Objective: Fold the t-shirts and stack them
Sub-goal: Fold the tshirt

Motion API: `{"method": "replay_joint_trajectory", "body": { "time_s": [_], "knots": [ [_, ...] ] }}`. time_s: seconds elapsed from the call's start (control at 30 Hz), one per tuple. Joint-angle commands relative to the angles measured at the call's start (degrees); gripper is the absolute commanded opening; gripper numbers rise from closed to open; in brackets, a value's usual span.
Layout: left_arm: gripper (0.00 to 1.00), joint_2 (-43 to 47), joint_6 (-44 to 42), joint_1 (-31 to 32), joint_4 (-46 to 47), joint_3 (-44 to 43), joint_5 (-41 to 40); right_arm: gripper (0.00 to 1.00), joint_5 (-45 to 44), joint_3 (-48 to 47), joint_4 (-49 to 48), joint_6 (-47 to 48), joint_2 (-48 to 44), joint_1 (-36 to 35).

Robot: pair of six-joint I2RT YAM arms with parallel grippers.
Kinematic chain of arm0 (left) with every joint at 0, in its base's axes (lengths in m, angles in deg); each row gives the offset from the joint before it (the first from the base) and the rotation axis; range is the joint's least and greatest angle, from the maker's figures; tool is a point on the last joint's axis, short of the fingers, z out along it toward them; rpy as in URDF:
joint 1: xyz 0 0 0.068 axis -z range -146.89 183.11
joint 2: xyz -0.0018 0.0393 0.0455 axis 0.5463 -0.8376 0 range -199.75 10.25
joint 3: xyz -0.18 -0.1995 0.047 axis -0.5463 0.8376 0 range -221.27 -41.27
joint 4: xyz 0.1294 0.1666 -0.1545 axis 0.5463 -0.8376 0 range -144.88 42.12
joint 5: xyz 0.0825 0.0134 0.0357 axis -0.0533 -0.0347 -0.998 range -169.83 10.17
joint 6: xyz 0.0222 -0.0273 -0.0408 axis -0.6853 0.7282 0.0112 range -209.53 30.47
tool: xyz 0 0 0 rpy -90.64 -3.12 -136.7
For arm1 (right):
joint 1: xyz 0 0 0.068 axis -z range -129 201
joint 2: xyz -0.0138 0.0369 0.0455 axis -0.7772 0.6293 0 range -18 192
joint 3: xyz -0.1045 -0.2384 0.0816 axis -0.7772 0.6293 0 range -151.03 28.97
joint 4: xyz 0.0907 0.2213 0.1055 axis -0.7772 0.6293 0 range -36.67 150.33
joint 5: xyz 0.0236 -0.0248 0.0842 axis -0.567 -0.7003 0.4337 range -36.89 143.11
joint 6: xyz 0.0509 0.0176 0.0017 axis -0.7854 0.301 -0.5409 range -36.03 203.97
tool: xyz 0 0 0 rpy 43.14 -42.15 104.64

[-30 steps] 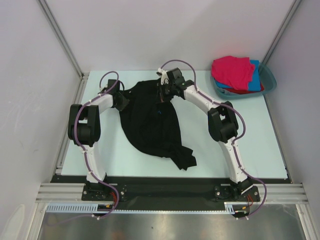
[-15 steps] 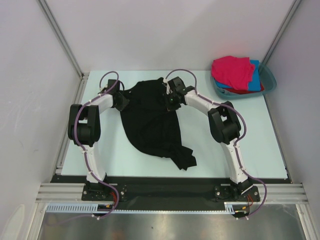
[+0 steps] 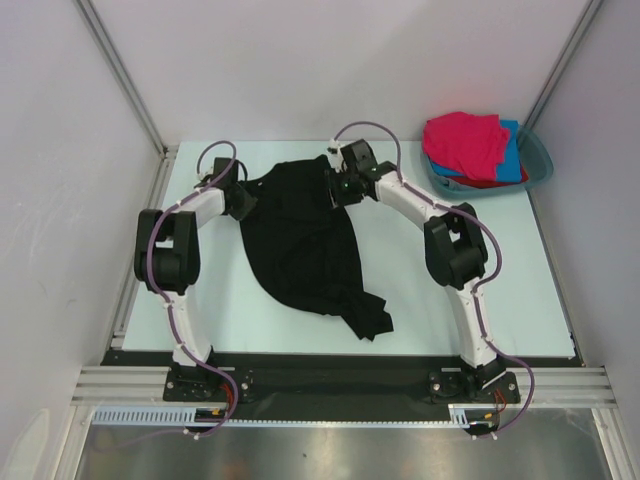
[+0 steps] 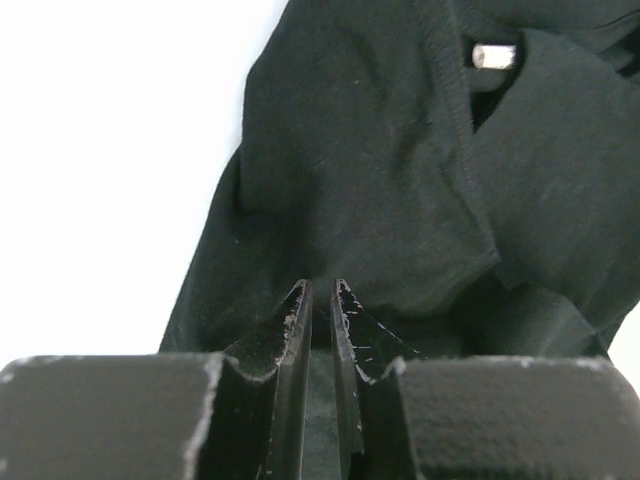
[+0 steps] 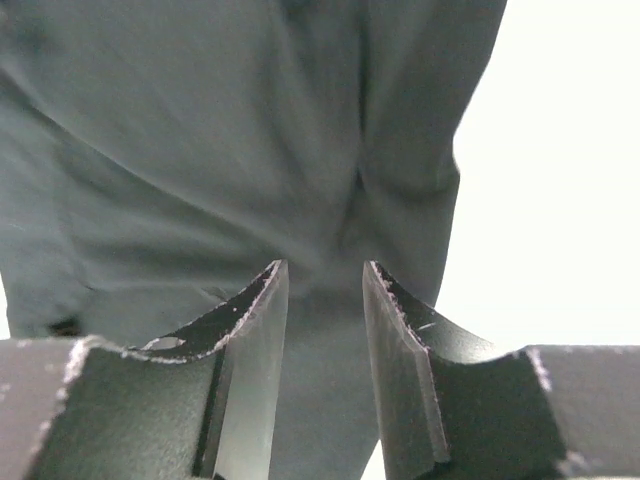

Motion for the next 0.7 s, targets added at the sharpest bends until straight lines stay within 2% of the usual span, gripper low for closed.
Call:
{"method": "replay_joint_trajectory", "body": {
  "time_s": [0.0, 0.27, 0.67],
  "knots": [
    [0.18, 3.47, -1.62, -0.75, 2.09, -2.28, -0.64, 0.42, 3.74, -9.47, -1.69, 3.2, 1.42, 1.01],
    [0.18, 2.15, -2.85, -0.76, 1.56, -5.46, 0.06, 0.45, 12.36, -29.43, 4.46, 4.0, 15.67, 2.95],
    [0.18, 1.44, -3.37, -0.84, 2.35, -5.02, 0.5, 0.49, 16.67, -28.57, 1.92, 4.0, 19.01, 3.48]
  ]
}}
